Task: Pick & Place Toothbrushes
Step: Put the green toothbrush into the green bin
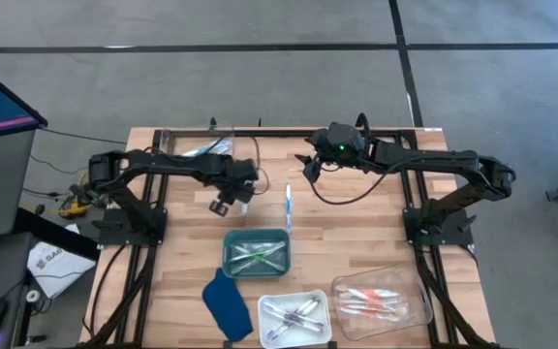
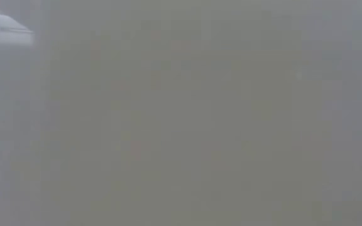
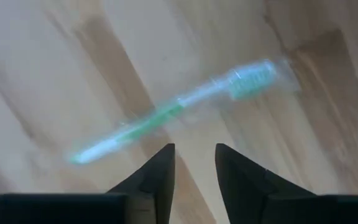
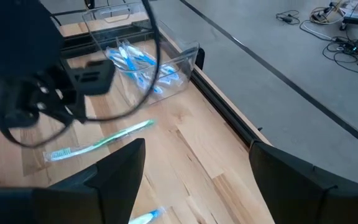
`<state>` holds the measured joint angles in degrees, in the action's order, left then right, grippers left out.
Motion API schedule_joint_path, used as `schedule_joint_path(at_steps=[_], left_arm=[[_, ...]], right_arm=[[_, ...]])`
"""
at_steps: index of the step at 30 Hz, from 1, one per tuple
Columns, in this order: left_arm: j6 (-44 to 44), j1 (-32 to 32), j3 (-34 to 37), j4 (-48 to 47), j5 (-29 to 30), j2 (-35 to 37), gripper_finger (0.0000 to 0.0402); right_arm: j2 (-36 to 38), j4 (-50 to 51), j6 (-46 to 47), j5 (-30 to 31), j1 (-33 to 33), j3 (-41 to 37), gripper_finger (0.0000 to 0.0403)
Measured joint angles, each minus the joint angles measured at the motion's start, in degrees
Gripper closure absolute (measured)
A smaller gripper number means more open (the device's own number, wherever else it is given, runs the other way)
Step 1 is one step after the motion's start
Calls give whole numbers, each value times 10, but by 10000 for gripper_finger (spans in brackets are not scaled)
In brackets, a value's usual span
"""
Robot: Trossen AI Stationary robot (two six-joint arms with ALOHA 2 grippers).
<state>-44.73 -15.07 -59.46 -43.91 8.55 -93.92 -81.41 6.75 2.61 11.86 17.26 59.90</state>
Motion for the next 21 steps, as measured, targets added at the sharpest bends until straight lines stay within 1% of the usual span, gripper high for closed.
schedule_joint_path(at_steps=[2, 4, 8, 10, 12, 14, 15, 18, 19, 21], left_arm=[[-2, 0, -10, 9, 17, -3, 294], [-6, 0, -14, 47, 55, -4, 295], [-19, 6, -15, 95, 154, 17, 295], [-20, 9, -15, 116, 182, 28, 295], [-50, 9, -15, 123, 190, 37, 295], [-97, 9, -15, 125, 191, 47, 296], [-112, 9, -15, 140, 191, 48, 296], [-119, 9, -14, 161, 190, 48, 296], [-115, 9, -15, 173, 184, 46, 296], [-108, 8, -15, 166, 161, 42, 296]], right_arm=[[0, 0, 0, 0, 0, 0, 121], [0, 1, 0, 0, 0, 0, 121], [0, 6, 0, 0, 0, 0, 121], [0, 8, 0, 0, -1, 0, 121], [0, 10, -1, 0, -1, 0, 121], [0, 11, -1, 0, -1, 0, 121], [0, 11, 0, 0, -2, 0, 121], [0, 10, 0, 0, -3, 0, 121], [0, 10, 0, 0, -4, 0, 121], [0, 9, 0, 0, -4, 0, 121]])
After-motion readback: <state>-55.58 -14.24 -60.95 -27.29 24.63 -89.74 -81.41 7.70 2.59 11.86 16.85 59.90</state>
